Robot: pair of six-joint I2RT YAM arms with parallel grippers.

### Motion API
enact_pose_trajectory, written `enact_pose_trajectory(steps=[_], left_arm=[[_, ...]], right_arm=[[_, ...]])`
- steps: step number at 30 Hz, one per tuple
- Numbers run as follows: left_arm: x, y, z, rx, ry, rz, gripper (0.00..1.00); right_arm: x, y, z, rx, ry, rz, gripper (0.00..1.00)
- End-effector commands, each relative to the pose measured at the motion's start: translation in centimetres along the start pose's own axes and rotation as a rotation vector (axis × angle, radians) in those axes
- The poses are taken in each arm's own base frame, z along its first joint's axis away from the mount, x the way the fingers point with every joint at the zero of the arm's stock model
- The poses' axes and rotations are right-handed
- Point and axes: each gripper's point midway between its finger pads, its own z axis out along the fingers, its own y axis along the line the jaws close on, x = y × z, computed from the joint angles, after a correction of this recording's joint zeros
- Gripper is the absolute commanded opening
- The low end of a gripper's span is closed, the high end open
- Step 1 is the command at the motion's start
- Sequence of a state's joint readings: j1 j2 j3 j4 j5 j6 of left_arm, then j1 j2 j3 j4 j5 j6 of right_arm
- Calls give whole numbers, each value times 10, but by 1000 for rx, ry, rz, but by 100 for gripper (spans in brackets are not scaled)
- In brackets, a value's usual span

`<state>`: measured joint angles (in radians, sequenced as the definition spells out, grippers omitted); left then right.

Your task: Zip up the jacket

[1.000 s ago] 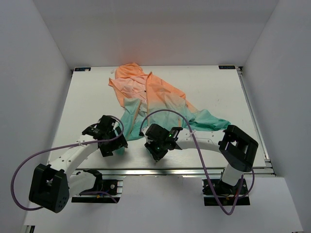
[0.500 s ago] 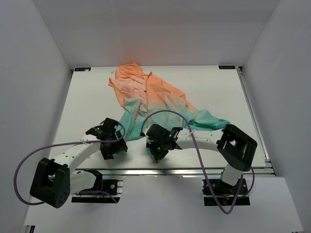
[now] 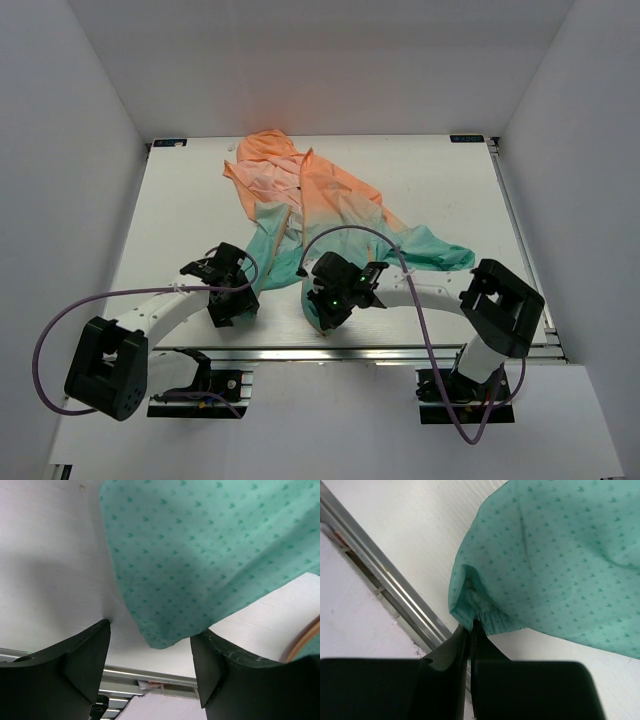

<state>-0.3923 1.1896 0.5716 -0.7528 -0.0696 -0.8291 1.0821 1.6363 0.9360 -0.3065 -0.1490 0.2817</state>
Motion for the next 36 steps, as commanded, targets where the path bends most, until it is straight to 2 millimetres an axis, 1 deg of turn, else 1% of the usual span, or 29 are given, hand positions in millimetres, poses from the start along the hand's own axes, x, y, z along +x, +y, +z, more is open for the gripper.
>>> enact_pose_trajectory(steps=[1, 3, 6, 7, 10, 11, 13, 14, 16, 18, 19, 20, 21, 22, 23, 24, 25, 26, 27, 28, 29, 31, 32, 33, 34, 36], left_arm=[[-17, -8, -3, 5, -69, -7, 75], [-19, -8, 0, -7, -68, -3, 74], [-18, -10, 3, -1, -57, 11, 60], [-17, -11, 4, 5, -50, 16, 50], [-14, -14, 5, 34, -39, 26, 32], [-13, -15, 5, 45, -39, 32, 19], [-13, -19, 3, 65, -40, 38, 5], [-13, -21, 2, 81, -38, 42, 0], [-14, -25, -1, 103, -42, 52, 0], [-14, -32, -5, 139, -42, 71, 0], [-15, -35, -7, 155, -48, 83, 0], [-15, -46, -12, 215, -49, 108, 0], [-9, -54, -16, 269, -29, 127, 0], [-8, -61, -18, 309, -30, 144, 0], [-11, -74, -25, 381, -56, 165, 0], [-2, -82, -30, 453, -23, 184, 0], [0, -90, -34, 501, -20, 194, 0], [-1, -103, -41, 577, -36, 215, 0], [2, -111, -49, 637, -38, 228, 0], [10, -117, -55, 697, -9, 242, 0], [10, -129, -64, 762, -27, 254, 0], [14, -137, -75, 828, -27, 260, 0], [16, -143, -80, 858, -36, 273, 0], [17, -144, -80, 862, -33, 273, 0], [21, -144, -76, 845, -25, 274, 0], [25, -141, -65, 803, -11, 274, 11]], right_arm=[[-8, 10, -9, -47, -45, 7, 0], [-8, 9, -11, -44, -49, 13, 0], [-8, 6, -11, -37, -56, 33, 0], [-8, 6, -11, -36, -58, 47, 0], [-10, 4, -12, -34, -78, 76, 0], [-13, 4, -14, -34, -96, 82, 0], [-12, 1, -13, -35, -103, 101, 0], [-14, 3, -15, -44, -118, 119, 0], [-18, 2, -16, -58, -144, 135, 0], [-26, 5, -21, -82, -189, 153, 0], [-25, 5, -21, -88, -198, 163, 0], [-29, 7, -26, -104, -224, 169, 0], [-38, 7, -30, -121, -266, 192, 0], [-33, 5, -29, -126, -272, 212, 0], [-37, 7, -36, -147, -307, 225, 0], [-42, 5, -40, -165, -342, 272, 0], [-58, 10, -52, -211, -430, 271, 0], [-46, 9, -49, -238, -430, 297, 0], [-48, 9, -53, -269, -464, 312, 0], [-64, 16, -67, -331, -555, 315, 0], [-56, 14, -65, -342, -557, 334, 0], [-62, 12, -73, -348, -610, 346, 0], [-63, 7, -72, -321, -623, 364, 0], [-62, 3, -71, -301, -622, 376, 0], [-59, -6, -69, -254, -620, 397, 0], [-52, -16, -64, -198, -605, 430, 0]])
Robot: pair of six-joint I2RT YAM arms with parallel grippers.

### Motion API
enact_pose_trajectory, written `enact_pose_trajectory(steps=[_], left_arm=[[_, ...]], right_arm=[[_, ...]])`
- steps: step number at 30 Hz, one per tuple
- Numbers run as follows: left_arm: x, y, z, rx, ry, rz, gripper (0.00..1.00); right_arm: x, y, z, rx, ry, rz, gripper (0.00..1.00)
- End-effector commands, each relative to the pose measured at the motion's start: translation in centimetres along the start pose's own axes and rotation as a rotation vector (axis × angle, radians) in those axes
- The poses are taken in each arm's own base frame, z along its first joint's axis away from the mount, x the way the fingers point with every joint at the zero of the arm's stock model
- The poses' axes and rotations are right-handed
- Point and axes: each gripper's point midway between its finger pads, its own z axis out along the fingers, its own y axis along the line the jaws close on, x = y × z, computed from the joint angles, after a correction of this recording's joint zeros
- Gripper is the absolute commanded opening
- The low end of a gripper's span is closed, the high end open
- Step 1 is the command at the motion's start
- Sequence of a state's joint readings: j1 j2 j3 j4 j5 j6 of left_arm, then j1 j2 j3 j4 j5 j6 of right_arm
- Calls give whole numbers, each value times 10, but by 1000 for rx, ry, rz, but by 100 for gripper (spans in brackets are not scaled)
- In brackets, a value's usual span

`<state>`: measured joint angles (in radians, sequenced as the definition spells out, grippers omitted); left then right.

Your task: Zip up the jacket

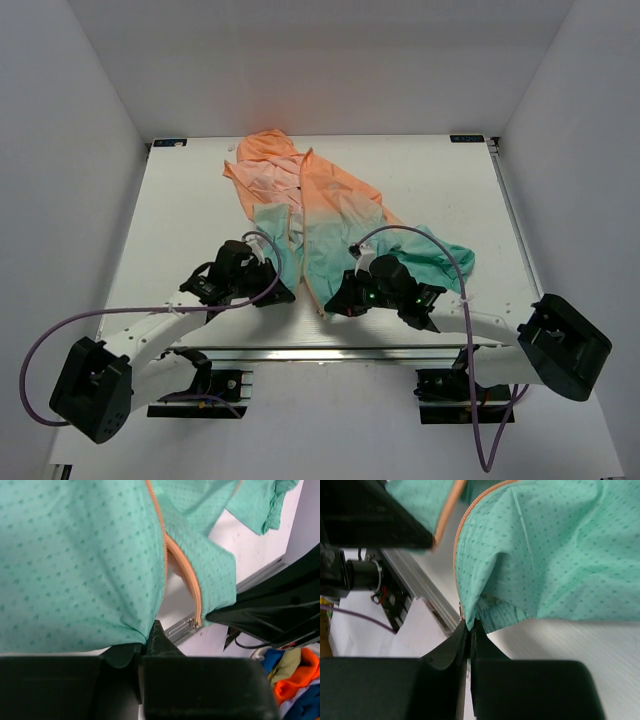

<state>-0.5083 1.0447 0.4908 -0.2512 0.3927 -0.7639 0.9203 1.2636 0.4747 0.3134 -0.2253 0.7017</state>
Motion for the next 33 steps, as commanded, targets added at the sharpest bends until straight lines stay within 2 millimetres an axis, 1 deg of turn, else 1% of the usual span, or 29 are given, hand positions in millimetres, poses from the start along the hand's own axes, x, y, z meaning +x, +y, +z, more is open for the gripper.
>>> enact_pose_trajectory(steps=[1, 2, 4, 5, 6, 7, 8, 9, 12, 17, 21, 24, 25, 27, 28, 29, 32, 33], left_arm=[[8, -4, 10, 24, 31, 2, 15], [15, 5, 13, 4, 53, -3, 24], [23, 17, 16, -44, 88, -12, 29], [31, 27, 17, -87, 125, -18, 31], [30, 28, 17, -100, 128, -11, 36], [30, 29, 16, -108, 136, -7, 40], [31, 30, 14, -115, 139, -4, 46], [28, 26, 13, -109, 132, 2, 58], [22, 21, 7, -108, 102, 11, 82], [20, 25, 3, -138, 84, 11, 83], [28, 30, 9, -151, 115, 1, 83], [32, 28, 16, -157, 124, 3, 83], [36, 32, 19, -185, 134, 4, 83], [33, 31, 22, -205, 130, 11, 78], [36, 33, 24, -219, 141, 13, 74], [33, 32, 26, -226, 128, 15, 66], [28, 35, 30, -258, 108, 9, 55], [27, 36, 30, -264, 104, 8, 54]], right_arm=[[-22, -2, -3, 32, -107, 30, 0], [-22, -4, -4, 47, -110, 30, 0], [-16, -10, -7, 64, -102, 41, 0], [-17, -10, -8, 64, -108, 41, 0], [-15, -12, -9, 72, -108, 51, 0], [-15, -13, -10, 75, -111, 52, 0], [-16, -13, -11, 78, -113, 52, 0], [-15, -14, -11, 80, -113, 51, 0], [-16, -13, -11, 83, -112, 47, 0], [-16, -15, -11, 95, -105, 46, 0], [-14, -19, -10, 106, -102, 46, 0], [-14, -20, -10, 112, -102, 47, 0], [-14, -20, -10, 113, -101, 47, 0], [-13, -20, -9, 114, -98, 45, 0], [-13, -20, -9, 113, -97, 45, 0], [-12, -21, -10, 115, -94, 44, 0], [-9, -22, -10, 112, -86, 42, 0], [-8, -23, -10, 114, -84, 44, 0]])
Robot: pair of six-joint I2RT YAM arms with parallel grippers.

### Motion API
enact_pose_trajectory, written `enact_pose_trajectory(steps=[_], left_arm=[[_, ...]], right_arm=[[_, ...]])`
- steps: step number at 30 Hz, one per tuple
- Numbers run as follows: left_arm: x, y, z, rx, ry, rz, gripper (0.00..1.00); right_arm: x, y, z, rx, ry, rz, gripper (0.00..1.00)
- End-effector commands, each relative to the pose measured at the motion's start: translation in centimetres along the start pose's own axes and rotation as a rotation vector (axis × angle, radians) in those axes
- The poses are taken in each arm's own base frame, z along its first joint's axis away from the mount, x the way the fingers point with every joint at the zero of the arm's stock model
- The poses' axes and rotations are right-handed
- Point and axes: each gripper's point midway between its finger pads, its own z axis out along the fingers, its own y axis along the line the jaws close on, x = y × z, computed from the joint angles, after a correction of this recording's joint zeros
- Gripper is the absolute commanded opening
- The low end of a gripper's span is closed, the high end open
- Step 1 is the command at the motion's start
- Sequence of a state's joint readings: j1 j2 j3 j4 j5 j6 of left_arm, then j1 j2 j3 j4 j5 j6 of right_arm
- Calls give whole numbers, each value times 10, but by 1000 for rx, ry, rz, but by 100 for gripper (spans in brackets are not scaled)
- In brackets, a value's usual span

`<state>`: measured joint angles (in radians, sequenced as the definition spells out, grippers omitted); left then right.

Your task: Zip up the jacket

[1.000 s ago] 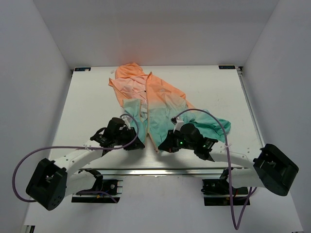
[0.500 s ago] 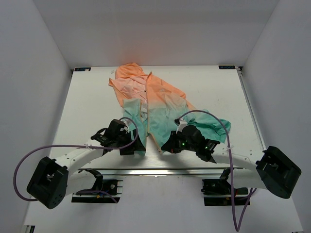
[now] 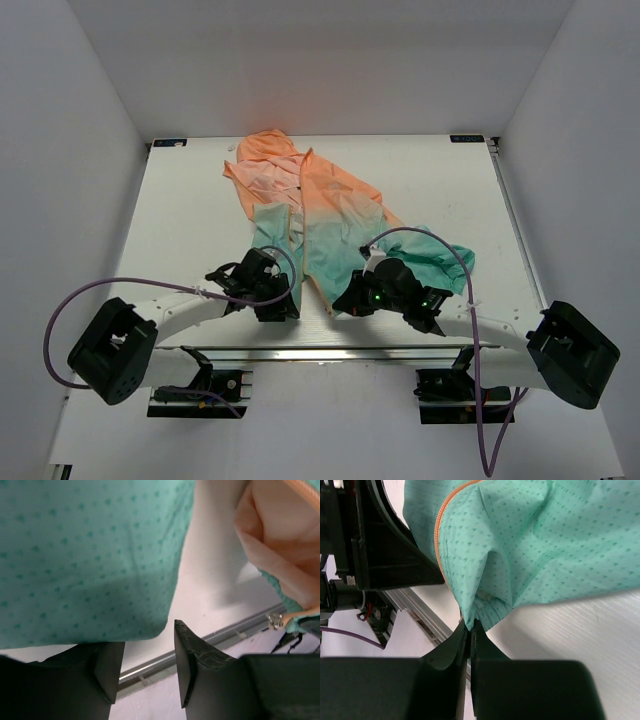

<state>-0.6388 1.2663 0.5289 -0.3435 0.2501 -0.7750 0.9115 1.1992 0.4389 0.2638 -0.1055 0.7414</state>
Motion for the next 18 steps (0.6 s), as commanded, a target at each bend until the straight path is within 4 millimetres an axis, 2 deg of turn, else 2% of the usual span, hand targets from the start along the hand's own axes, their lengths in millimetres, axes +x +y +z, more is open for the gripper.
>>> enact_pose_trajectory(steps=[1, 9, 12, 13, 15, 18], left_arm=[[-19, -7, -1, -19, -71, -7, 53], [-20, -7, 6, -23, -60, -5, 41], [-19, -11, 8, 2, -59, 2, 22], [-20, -15, 9, 20, -57, 8, 7], [-20, -18, 9, 35, -56, 24, 1], [-24, -27, 5, 55, -57, 44, 0]], right_arm=[[0, -3, -1, 5, -8, -5, 0], [11, -4, -2, -20, 17, 3, 0], [11, 0, -2, -55, 6, -17, 0], [12, 2, -2, -75, 5, -57, 0], [3, 12, -4, -132, -33, -159, 0], [-19, 19, -9, -164, -161, -309, 0]])
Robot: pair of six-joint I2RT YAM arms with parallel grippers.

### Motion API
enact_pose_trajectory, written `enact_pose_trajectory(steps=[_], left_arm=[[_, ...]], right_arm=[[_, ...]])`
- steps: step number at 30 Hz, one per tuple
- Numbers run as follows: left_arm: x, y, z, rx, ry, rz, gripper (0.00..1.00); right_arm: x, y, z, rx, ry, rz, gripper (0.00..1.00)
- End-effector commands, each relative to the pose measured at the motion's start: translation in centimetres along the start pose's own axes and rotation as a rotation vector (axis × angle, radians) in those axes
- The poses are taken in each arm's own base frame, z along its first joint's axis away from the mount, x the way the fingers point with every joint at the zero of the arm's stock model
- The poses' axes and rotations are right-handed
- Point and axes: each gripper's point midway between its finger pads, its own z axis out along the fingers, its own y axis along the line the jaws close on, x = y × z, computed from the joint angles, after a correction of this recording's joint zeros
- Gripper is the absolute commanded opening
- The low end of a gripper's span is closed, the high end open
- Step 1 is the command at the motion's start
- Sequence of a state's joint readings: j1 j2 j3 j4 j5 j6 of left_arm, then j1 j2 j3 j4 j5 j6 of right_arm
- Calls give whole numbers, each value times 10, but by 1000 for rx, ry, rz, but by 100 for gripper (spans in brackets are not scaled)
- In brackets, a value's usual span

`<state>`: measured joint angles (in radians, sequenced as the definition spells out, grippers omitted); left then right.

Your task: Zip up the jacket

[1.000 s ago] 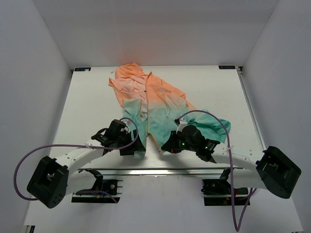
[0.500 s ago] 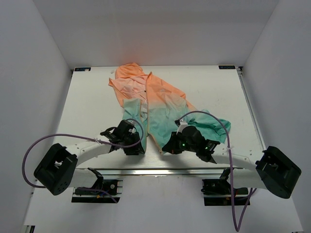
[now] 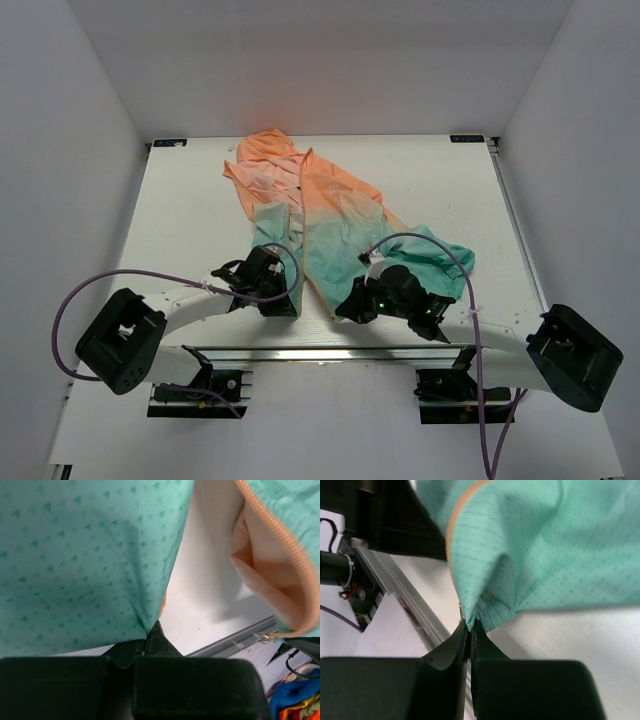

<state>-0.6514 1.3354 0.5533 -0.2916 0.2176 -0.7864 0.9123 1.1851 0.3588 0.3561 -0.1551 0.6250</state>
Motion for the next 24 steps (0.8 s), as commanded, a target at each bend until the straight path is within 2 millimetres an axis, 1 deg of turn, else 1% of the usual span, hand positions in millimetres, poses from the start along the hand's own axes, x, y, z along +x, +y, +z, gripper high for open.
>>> enact_pose_trajectory(steps=[1, 2, 3, 4, 5, 6, 7, 9, 10, 11, 12, 13, 16, 20, 22, 24], left_arm=[[-16, -28, -10, 90, -38, 61, 0], [-20, -36, -15, 115, -50, 78, 0], [-23, -41, -19, 133, -62, 88, 0], [-26, -47, -25, 152, -79, 102, 0], [-33, -58, -36, 191, -116, 118, 0], [-37, -64, -43, 213, -138, 132, 0], [-44, -74, -56, 248, -182, 145, 0], [-54, -85, -71, 278, -243, 157, 0], [-58, -88, -77, 289, -263, 161, 0], [-64, -95, -86, 306, -300, 169, 0], [-66, -98, -90, 316, -313, 175, 0], [-68, -100, -92, 326, -321, 183, 0], [-66, -107, -89, 354, -296, 206, 0], [-57, -112, -81, 380, -247, 220, 0], [-52, -118, -80, 402, -237, 235, 0], [-50, -121, -81, 405, -238, 242, 0]], right_arm=[[-48, 22, -8, -87, -234, -209, 0], [-57, 25, -12, -100, -290, -245, 0], [-75, 37, -22, -143, -399, -271, 0], [-89, 35, -28, -120, -473, -260, 0], [-99, 38, -33, -119, -528, -260, 0], [-116, 46, -44, -138, -615, -264, 0], [-122, 46, -48, -131, -654, -263, 0], [-130, 54, -54, -151, -695, -321, 0], [-134, 59, -54, -160, -691, -335, 0], [-134, 62, -51, -167, -673, -350, 0], [-134, 65, -50, -173, -659, -371, 0], [-129, 77, -48, -234, -621, -393, 0], [-123, 90, -43, -300, -565, -406, 0], [-121, 90, -31, -289, -496, -394, 0], [-123, 89, -26, -277, -485, -388, 0], [-124, 88, -16, -256, -435, -388, 0]])
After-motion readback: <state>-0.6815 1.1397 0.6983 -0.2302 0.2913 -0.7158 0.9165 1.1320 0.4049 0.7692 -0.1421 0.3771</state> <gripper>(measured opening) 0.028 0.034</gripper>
